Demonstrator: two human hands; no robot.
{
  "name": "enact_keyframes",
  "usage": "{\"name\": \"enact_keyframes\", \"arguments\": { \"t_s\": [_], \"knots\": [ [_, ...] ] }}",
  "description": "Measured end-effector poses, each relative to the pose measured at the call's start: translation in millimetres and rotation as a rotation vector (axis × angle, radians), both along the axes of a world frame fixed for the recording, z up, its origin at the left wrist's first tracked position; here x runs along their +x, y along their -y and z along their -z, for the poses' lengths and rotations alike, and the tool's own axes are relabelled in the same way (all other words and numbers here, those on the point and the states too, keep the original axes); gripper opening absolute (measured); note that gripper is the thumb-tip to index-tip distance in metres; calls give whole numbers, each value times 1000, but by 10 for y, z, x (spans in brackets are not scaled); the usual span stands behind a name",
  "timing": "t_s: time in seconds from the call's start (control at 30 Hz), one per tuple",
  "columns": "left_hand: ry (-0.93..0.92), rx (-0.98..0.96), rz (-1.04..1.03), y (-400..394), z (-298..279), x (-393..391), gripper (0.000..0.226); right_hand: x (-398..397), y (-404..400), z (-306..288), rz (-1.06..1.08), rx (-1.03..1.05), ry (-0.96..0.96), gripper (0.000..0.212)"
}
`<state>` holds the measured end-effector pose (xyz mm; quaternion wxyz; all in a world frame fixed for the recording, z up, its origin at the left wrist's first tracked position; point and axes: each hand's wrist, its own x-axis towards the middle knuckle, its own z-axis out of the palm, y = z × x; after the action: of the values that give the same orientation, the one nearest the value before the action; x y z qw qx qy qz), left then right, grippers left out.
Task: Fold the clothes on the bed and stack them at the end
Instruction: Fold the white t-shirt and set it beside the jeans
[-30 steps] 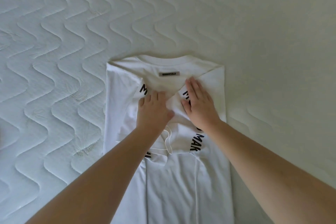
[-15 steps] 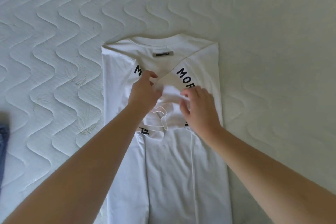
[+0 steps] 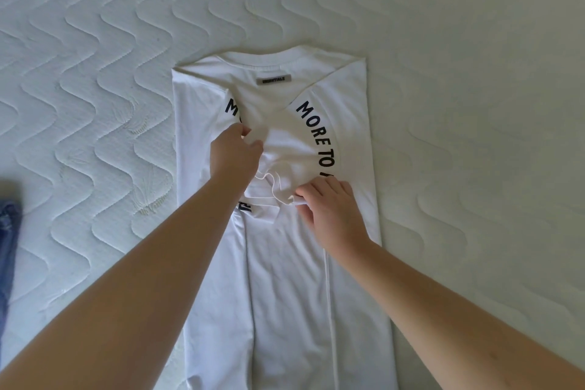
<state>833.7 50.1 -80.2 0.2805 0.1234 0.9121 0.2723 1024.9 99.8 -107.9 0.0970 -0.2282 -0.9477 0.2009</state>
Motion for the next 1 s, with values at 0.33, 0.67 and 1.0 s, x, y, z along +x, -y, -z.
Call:
{"name": "enact_keyframes", "arguments": {
  "t_s": [0.33,0.67,1.0],
  "knots": [
    [-73,14,-4,79,-64,187,12,196,-172,22,20,-354,67,18],
    [-295,130,498,-93,-66,831,27,-87,-774,-66,672,-1353,-54,20],
    [-226,235,576,32,51,906,32,-351,-983,-27,547,-1058,115,36]
  ]
}}
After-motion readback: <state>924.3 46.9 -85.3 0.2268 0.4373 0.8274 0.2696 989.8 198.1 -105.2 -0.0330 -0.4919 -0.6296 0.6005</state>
